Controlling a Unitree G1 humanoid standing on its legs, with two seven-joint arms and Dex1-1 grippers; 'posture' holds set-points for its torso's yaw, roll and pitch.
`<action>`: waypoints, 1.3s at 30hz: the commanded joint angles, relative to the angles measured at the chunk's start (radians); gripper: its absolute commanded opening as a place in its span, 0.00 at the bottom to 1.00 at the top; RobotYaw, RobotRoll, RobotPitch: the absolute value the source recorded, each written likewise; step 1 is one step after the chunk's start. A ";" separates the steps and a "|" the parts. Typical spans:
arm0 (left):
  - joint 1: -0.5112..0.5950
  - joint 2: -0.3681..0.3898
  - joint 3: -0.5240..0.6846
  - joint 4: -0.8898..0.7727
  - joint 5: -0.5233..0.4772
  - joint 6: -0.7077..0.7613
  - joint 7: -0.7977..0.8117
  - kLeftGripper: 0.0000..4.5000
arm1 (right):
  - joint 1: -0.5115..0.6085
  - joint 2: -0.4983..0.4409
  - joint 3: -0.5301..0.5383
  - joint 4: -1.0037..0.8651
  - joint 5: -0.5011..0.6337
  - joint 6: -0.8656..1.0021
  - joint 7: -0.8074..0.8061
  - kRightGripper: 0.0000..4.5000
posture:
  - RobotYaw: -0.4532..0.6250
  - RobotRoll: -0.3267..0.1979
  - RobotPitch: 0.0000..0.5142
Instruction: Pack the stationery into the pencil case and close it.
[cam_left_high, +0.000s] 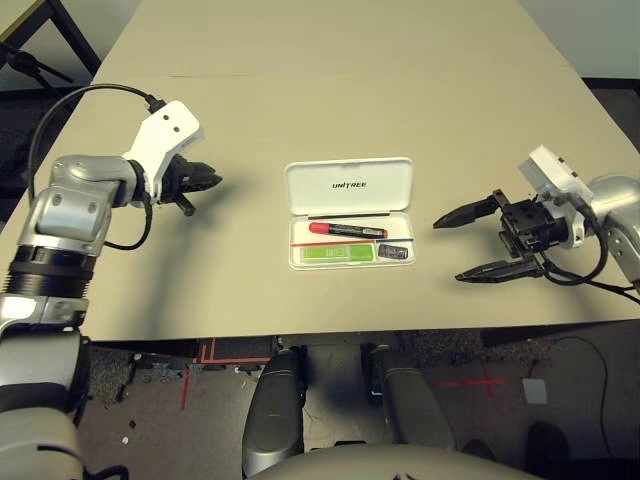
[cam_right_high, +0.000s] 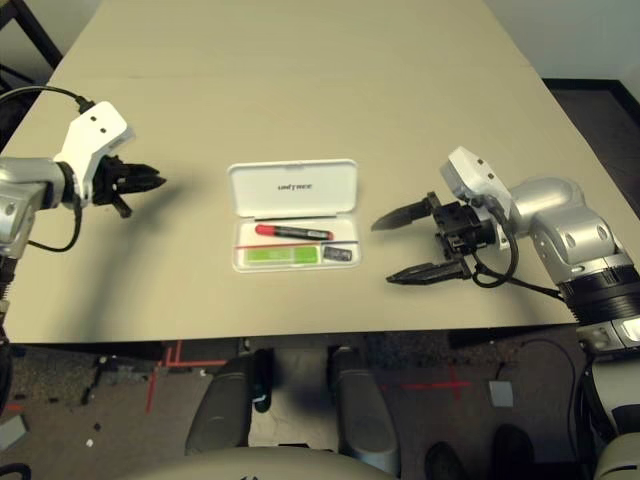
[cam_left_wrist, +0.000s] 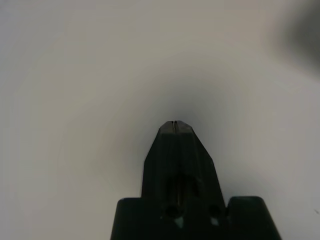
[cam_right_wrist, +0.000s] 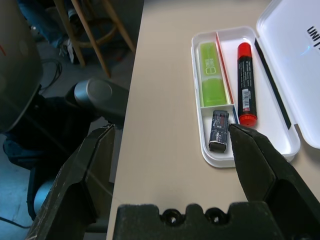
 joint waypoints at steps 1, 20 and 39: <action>-0.060 -0.047 -0.020 0.085 0.042 -0.044 0.019 0.01 | 0.009 -0.016 -0.002 0.018 0.039 -0.010 0.004 1.00 | 0.42 0.62 0.36; -0.195 -0.210 -0.154 0.152 0.095 -0.166 -0.242 0.01 | 0.072 -0.017 -0.069 -0.048 0.041 0.011 0.004 1.00 | 0.37 0.62 0.34; -0.096 -0.162 -0.195 -0.281 0.045 0.066 -0.410 0.01 | 0.022 0.019 -0.051 -0.017 0.019 0.011 0.004 1.00 | 0.41 0.62 0.36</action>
